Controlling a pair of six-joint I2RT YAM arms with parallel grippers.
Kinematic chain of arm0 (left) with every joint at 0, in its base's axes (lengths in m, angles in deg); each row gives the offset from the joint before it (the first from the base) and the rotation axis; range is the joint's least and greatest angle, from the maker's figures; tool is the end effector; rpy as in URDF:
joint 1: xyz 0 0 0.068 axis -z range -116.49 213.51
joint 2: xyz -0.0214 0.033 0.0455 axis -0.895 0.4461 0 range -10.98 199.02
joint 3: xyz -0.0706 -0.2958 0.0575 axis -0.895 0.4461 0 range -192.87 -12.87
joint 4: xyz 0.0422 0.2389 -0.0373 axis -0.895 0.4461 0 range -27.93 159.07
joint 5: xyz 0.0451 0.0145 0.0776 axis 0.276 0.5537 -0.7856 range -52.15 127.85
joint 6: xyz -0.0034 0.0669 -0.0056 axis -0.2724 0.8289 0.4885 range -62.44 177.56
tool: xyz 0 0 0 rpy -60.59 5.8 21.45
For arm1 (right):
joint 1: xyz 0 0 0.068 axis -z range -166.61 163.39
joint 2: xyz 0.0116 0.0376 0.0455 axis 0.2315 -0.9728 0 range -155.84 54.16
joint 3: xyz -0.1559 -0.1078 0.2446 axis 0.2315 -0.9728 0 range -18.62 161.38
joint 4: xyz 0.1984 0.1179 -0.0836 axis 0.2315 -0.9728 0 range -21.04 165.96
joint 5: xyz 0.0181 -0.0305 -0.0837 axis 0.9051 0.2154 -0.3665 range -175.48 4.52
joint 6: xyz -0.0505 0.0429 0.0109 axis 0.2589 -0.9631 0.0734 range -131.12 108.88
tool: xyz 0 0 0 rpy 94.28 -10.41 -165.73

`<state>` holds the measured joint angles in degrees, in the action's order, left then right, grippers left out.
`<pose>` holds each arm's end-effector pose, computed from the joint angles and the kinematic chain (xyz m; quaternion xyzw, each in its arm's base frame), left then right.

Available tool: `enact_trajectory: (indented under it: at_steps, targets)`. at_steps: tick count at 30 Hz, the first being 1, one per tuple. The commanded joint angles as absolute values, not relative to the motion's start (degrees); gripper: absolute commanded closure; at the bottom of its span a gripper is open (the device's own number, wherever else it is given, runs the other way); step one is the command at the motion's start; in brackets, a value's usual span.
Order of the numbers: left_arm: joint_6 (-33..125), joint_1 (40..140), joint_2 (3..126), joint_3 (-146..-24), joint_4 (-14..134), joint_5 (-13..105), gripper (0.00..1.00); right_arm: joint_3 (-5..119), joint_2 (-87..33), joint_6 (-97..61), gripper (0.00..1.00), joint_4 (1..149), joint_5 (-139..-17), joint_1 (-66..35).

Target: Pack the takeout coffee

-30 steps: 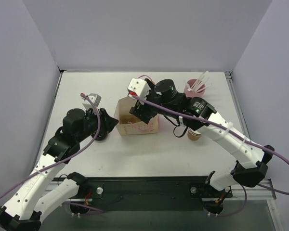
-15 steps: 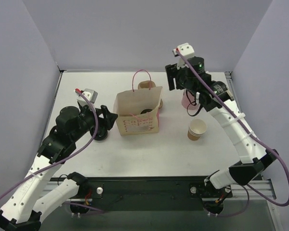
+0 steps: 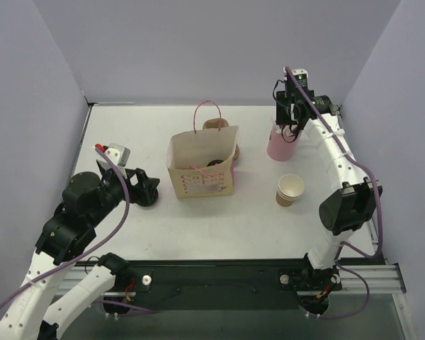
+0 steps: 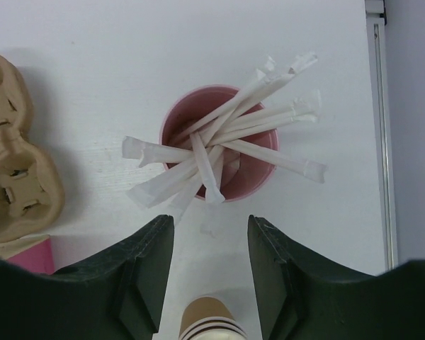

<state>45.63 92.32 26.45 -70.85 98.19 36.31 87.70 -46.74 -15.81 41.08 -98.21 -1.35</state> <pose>0.0845 -0.0449 0.3988 0.1089 0.7889 -0.2005 0.5706 0.3978 0.0924 0.4289 -0.0195 0.8599 -0.0099 0.5100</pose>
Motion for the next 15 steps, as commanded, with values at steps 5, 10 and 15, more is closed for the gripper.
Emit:
enact_trajectory:
  at_steps: [5, 10, 15]
  targets:
    - [46.57, 92.42, 25.49, -72.02, 100.74, 33.98, 0.11, 89.75, -48.05, -18.15, 0.55, 38.16, -99.98, -0.06]
    - [47.01, 92.42, 25.76, -72.28, 100.57, 34.24, 0.1, 89.92, -50.33, -18.15, 0.57, 38.6, -100.07, 0.38]
    - [47.27, 92.42, 26.02, -72.9, 100.56, 34.6, 0.1, 90.54, -51.92, -18.68, 0.61, 40.1, -101.82, 0.47]
